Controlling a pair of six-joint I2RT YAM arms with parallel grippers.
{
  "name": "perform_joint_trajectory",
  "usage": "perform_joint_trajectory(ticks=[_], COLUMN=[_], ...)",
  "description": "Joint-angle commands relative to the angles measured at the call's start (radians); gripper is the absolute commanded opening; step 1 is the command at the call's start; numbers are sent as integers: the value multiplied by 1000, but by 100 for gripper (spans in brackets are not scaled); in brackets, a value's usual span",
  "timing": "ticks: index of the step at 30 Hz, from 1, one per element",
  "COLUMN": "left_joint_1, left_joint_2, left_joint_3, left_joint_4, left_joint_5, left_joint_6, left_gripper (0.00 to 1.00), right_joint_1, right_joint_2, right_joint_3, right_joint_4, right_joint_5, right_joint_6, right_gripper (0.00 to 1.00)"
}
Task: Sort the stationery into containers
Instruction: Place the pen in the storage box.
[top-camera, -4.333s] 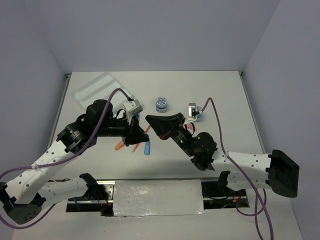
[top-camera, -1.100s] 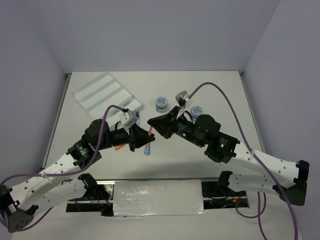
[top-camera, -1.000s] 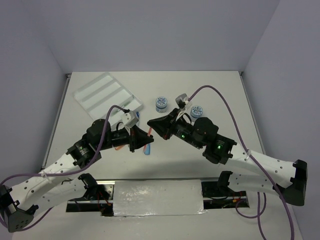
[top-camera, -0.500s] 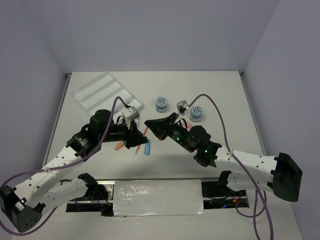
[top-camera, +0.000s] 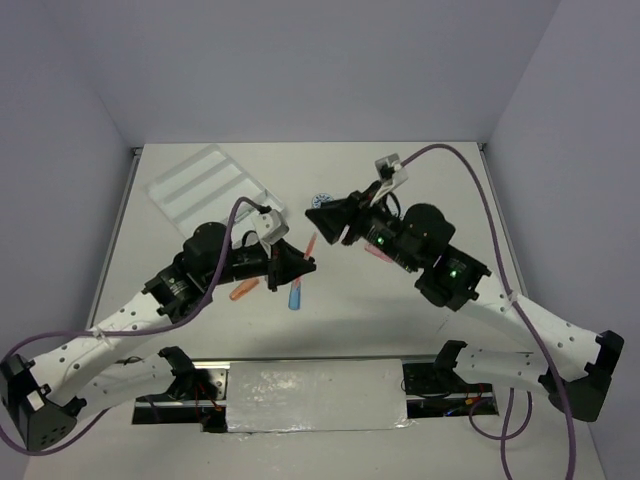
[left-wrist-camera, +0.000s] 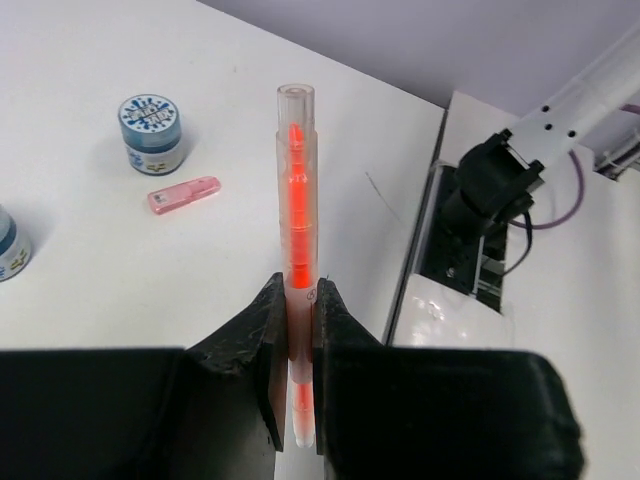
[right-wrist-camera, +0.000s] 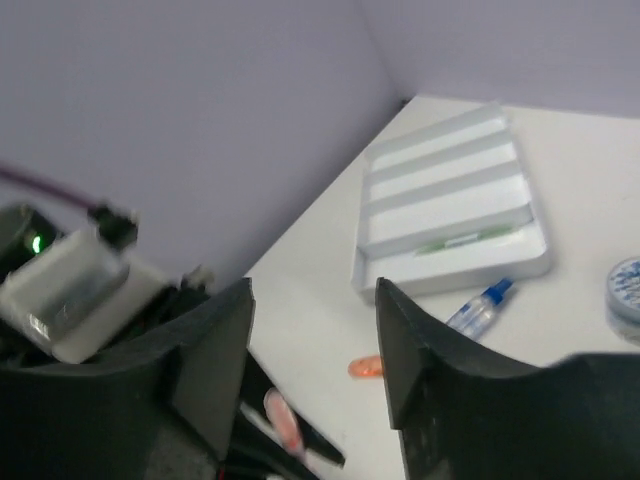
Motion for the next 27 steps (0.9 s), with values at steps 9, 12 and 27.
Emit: perform_joint_trajectory(ticks=[9, 12, 27], left_joint_1=[14, 117, 478], left_joint_2=[223, 327, 855], left_joint_3=[138, 238, 599], left_joint_4=[-90, -157, -393], left_joint_5=[-400, -466, -372], left_joint_6=[236, 382, 637], left_gripper=[0, 0, 15], right_joint_1=[-242, -271, -272], right_joint_2=[-56, -149, -485], right_joint_3=[200, 136, -99], right_joint_4=[-208, -242, -373], right_joint_5=[-63, -17, -89], right_joint_6=[-85, -94, -65], right_gripper=[85, 87, 87])
